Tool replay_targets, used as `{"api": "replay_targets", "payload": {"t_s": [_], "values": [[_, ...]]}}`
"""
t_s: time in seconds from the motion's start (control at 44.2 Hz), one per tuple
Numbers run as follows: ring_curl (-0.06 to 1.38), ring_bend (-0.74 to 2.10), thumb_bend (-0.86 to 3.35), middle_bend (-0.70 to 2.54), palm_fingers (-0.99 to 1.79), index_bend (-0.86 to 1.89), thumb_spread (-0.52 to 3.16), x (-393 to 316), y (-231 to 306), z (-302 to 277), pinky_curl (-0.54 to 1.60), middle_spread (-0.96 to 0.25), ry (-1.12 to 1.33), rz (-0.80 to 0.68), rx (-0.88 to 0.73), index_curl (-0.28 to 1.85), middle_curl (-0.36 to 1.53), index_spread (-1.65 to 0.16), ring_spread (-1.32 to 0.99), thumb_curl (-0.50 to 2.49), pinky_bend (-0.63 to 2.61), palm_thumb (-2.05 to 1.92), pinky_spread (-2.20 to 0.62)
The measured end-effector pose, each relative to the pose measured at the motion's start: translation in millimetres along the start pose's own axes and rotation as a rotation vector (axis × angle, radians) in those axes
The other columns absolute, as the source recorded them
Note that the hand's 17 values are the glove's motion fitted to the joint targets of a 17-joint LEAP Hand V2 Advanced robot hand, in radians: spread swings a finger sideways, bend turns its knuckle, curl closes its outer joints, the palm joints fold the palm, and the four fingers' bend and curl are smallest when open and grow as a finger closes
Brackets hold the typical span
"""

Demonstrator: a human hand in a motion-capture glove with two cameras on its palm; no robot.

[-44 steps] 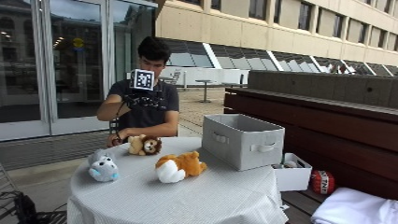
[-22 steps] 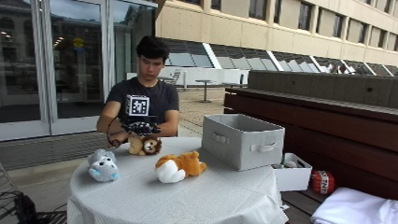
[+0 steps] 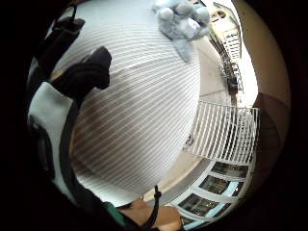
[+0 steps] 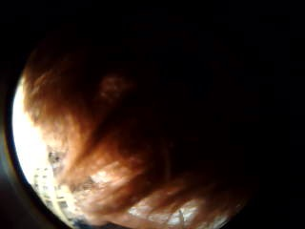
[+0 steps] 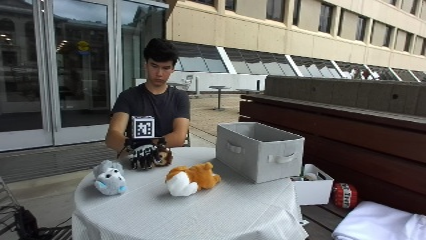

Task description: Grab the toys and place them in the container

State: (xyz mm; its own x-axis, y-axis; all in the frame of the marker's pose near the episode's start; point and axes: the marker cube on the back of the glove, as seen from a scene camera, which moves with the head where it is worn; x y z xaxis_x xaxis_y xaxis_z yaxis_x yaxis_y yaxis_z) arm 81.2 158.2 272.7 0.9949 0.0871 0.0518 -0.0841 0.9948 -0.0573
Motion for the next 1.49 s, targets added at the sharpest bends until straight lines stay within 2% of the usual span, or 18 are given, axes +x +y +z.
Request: {"api": "replay_targets", "payload": {"t_s": [0.023,0.068,0.113,0.136,0.181,0.226,0.271,0.339,0.384,0.43,0.52,0.656,0.769,0.904,1.198,1.492], "values": [[0.32,0.51,0.27,0.28,0.73,0.14,1.15,0,0,-1,0.33,-0.15,-0.015,-0.002,-0.012,0.32,0.39,-0.25,-0.38,0.29,0.7,0.48,-0.14],[0.36,0.63,0.31,0.31,0.95,0.09,1.16,-2,-1,-3,0.36,-0.17,-0.039,0.034,-0.01,0.29,0.4,-0.26,-0.4,0.32,0.8,0.55,-0.23],[0.38,0.66,0.32,0.31,0.96,0.09,1.16,-6,-4,-6,0.37,-0.18,-0.044,0.086,0.008,0.29,0.41,-0.26,-0.41,0.33,0.83,0.58,-0.28],[0.4,0.7,0.33,0.36,1.06,0.13,1.12,-7,-7,-9,0.37,-0.18,-0.038,0.101,0.011,0.3,0.43,-0.26,-0.41,0.36,0.8,0.63,-0.31],[0.41,0.71,0.33,0.39,1.06,0.13,1.1,-8,-14,-15,0.38,-0.19,-0.019,0.103,0.007,0.3,0.44,-0.26,-0.42,0.37,0.8,0.65,-0.34],[0.44,0.8,0.41,0.53,1.23,0.16,1.02,-9,-20,-20,0.36,-0.2,0.0,0.102,0.012,0.31,0.49,-0.26,-0.41,0.43,0.69,0.8,-0.37],[0.45,0.82,0.44,0.61,1.26,0.16,0.97,-10,-28,-25,0.37,-0.2,0.013,0.125,0.043,0.32,0.51,-0.27,-0.4,0.46,0.68,0.87,-0.4],[0.46,0.85,0.51,0.7,1.29,0.15,0.88,-7,-33,-34,0.36,-0.22,0.008,0.012,0.036,0.32,0.53,-0.27,-0.41,0.51,0.67,0.98,-0.43],[0.46,0.86,0.51,0.73,1.26,0.16,0.82,-7,-35,-44,0.36,-0.22,-0.005,-0.049,0.001,0.32,0.54,-0.27,-0.41,0.52,0.67,0.99,-0.44],[0.46,0.88,0.54,0.75,1.26,0.17,0.76,-9,-43,-58,0.36,-0.23,-0.018,-0.051,-0.008,0.32,0.55,-0.28,-0.41,0.55,0.68,1.03,-0.45],[0.48,1.0,0.4,0.8,1.2,0.06,0.72,-19,-64,-90,0.36,-0.26,-0.033,0.041,0.039,0.27,0.56,-0.3,-0.4,0.54,0.67,0.85,-0.46],[0.52,1.14,0.3,0.79,1.11,0.02,0.68,-43,-79,-157,0.4,-0.31,-0.01,0.084,0.032,0.18,0.56,-0.35,-0.41,0.57,0.8,0.71,-0.48],[0.53,1.18,0.27,0.8,1.07,0.03,0.67,-59,-104,-201,0.41,-0.34,0.001,-0.055,0.095,0.13,0.57,-0.37,-0.41,0.6,0.85,0.69,-0.48],[0.53,1.22,0.26,0.82,1.05,0.05,0.66,-90,-122,-244,0.42,-0.36,0.004,-0.061,0.116,0.07,0.58,-0.39,-0.4,0.65,0.87,0.69,-0.48],[0.52,1.24,0.24,0.83,1.04,0.07,0.65,-181,-150,-299,0.42,-0.39,-0.003,-0.161,0.124,-0.02,0.61,-0.41,-0.4,0.74,0.89,0.69,-0.47],[0.51,1.25,0.22,0.83,1.03,0.08,0.65,-286,-166,-318,0.41,-0.4,-0.041,-0.283,0.12,-0.02,0.63,-0.41,-0.4,0.82,0.9,0.68,-0.47]]}}
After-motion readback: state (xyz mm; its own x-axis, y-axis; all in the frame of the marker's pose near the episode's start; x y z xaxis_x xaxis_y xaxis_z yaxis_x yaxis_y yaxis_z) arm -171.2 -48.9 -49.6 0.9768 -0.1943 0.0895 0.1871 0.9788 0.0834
